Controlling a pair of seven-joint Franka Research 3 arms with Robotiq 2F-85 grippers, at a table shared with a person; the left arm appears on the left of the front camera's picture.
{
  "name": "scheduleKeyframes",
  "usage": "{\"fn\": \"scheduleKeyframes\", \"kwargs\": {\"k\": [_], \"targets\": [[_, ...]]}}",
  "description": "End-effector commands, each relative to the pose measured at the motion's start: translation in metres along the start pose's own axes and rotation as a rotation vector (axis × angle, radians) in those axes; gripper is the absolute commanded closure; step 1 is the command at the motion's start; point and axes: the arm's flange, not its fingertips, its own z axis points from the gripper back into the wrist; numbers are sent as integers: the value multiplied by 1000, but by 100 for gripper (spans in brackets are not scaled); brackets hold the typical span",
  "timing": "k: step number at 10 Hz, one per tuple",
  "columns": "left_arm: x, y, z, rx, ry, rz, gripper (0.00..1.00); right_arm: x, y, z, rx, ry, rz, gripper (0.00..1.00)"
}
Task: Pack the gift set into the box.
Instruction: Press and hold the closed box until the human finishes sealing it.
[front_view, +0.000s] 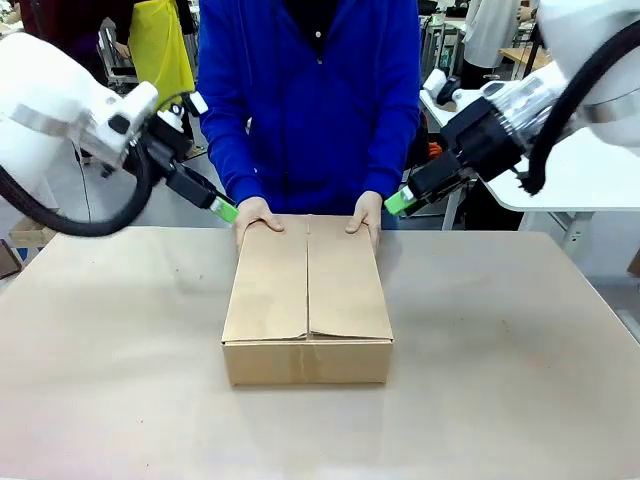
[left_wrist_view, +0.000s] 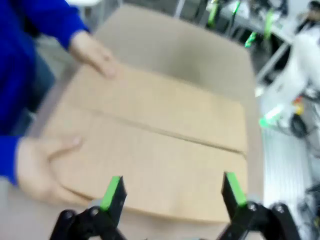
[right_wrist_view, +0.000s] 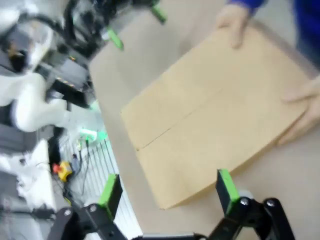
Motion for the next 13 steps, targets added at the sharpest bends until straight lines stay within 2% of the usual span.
{"fn": "scheduleKeyframes", "kwargs": {"k": [1,2,3,5,6,7,8,9,10,11,13], "targets": [[-29,-4,6,-175,-200,-282,0,-5,-17,-5,152,-43,286,0],[-32,3,22,-221,-217,-231,0,-5,-32,-5,67,-13,128,0],[-7,-4,-4,-26,-85,-126,0,-1,-6,-8,35,5,148,0],[-7,-4,-4,-26,-85,-126,0,-7,-21,-12,52,6,183,0],[-17,-1,3,-64,-143,-188,0,10,-23,-36,-8,64,503,0],[-24,4,-20,-140,-203,-324,0,16,-42,-63,-56,36,736,0],[-36,9,-23,-210,-285,-370,0,7,-62,-74,-139,-32,816,0],[-47,13,-27,-187,-335,-378,0,-1,-75,-81,-106,-116,859,0],[-58,17,-35,-176,-360,-400,0,-4,-86,-90,-76,-206,810,0],[-69,23,-48,-105,-347,-400,0,-6,-94,-101,1,-255,776,0],[-83,26,-69,-43,-329,-353,0,-8,-106,-112,98,-279,734,0]]}}
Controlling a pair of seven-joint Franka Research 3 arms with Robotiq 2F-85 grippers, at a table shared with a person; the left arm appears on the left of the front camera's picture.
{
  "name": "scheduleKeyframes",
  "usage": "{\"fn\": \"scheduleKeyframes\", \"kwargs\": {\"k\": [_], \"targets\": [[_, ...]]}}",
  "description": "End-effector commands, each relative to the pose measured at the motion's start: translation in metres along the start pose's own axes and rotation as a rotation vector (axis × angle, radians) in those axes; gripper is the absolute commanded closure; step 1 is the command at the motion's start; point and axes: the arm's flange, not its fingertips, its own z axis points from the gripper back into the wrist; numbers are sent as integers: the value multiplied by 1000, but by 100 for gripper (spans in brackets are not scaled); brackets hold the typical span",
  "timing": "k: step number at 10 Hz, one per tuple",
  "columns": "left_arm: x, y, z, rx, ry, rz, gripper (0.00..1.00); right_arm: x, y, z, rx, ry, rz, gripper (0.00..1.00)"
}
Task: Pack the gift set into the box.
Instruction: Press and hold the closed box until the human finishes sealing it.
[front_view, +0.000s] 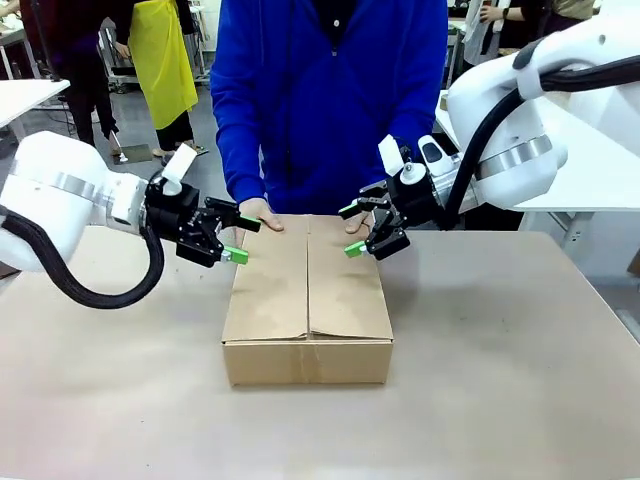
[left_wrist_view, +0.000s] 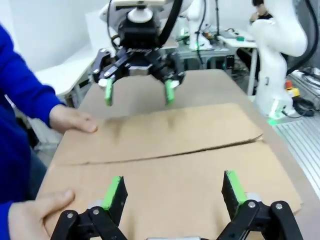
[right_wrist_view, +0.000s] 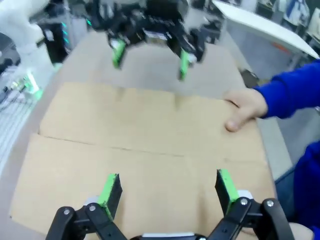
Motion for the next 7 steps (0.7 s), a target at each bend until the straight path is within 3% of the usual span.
{"fn": "scheduleKeyframes", "kwargs": {"k": [1,2,4,7], "targets": [[-6,-4,-19,133,27,-5,0,-12,-9,-4,77,-43,-54,0],[-10,-3,-26,174,32,-14,0,-17,-11,-7,105,-40,-75,0],[-15,-3,-37,107,76,-35,0,-23,-13,-11,81,46,-102,0],[-21,-5,-38,42,156,-54,0,-38,-21,-20,113,83,-161,0]]}}
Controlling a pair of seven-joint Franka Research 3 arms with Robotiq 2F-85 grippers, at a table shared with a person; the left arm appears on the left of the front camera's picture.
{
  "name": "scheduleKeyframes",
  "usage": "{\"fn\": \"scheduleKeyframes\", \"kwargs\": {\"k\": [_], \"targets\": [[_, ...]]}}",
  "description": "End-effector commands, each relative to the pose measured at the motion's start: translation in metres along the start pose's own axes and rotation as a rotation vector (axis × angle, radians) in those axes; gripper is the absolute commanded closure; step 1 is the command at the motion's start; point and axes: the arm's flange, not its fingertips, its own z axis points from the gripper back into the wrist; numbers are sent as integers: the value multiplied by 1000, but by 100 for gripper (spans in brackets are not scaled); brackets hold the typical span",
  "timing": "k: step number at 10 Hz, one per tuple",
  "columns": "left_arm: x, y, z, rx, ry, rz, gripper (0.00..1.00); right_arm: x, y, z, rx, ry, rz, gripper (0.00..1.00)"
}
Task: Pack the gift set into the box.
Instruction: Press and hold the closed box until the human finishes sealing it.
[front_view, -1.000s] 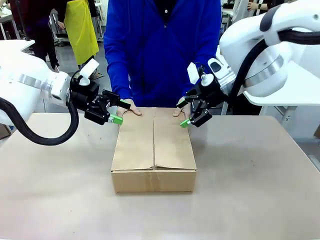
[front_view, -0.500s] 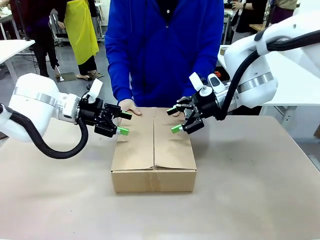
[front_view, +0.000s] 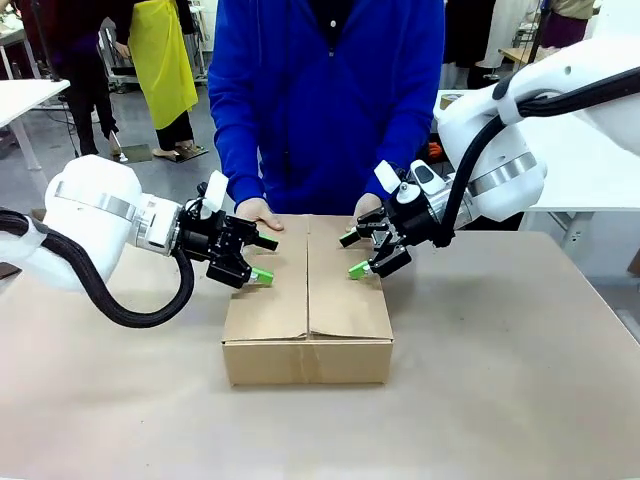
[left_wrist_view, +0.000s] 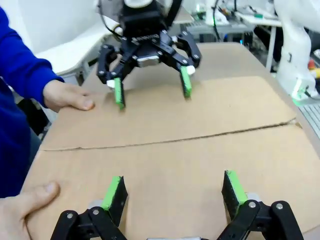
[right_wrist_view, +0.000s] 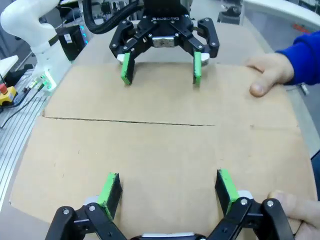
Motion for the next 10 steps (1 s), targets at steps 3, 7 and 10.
{"fn": "scheduleKeyframes", "kwargs": {"k": [3,7,10], "targets": [[-9,5,5,-29,49,32,0,-1,-3,-1,4,7,-24,0],[-2,2,2,-20,24,6,0,-1,-3,-1,4,7,-24,0],[-2,2,2,-20,24,6,0,-1,-3,-1,4,7,-24,0]]}}
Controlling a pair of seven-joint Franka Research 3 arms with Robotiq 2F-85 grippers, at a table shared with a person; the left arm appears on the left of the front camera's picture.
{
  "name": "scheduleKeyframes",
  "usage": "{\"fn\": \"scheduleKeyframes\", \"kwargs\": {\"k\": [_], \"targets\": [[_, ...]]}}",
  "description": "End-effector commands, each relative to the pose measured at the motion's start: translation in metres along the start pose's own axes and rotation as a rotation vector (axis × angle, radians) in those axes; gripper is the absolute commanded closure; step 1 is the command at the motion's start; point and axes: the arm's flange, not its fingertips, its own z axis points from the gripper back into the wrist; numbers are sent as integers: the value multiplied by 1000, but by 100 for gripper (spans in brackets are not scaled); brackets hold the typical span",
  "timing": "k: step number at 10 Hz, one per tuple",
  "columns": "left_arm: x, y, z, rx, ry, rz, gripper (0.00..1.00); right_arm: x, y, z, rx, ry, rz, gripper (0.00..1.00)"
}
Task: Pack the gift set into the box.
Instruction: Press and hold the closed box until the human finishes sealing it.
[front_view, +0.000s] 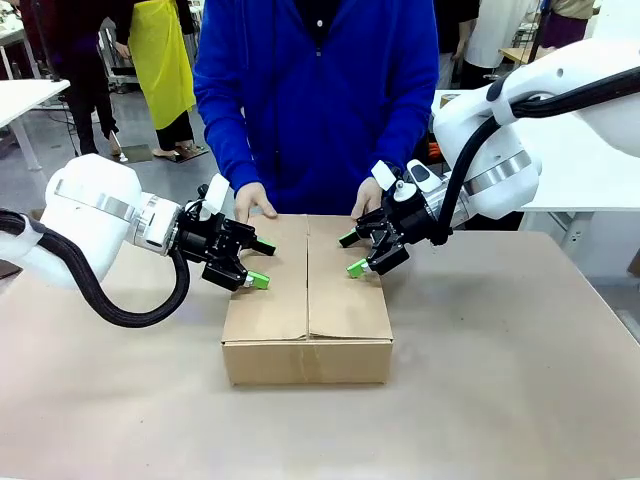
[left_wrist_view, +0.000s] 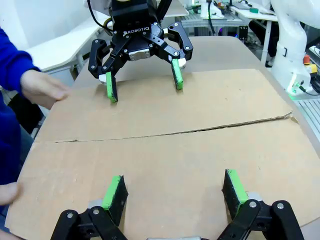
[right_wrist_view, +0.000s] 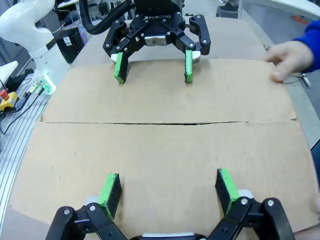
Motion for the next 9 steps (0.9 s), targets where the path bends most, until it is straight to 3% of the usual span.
{"fn": "scheduleKeyframes", "kwargs": {"k": [1,9], "targets": [[0,-1,-1,-1,2,-16,0,-2,3,-1,0,-1,14,0],[0,-1,-1,-1,2,-16,0,-2,3,-1,0,-1,14,0]]}}
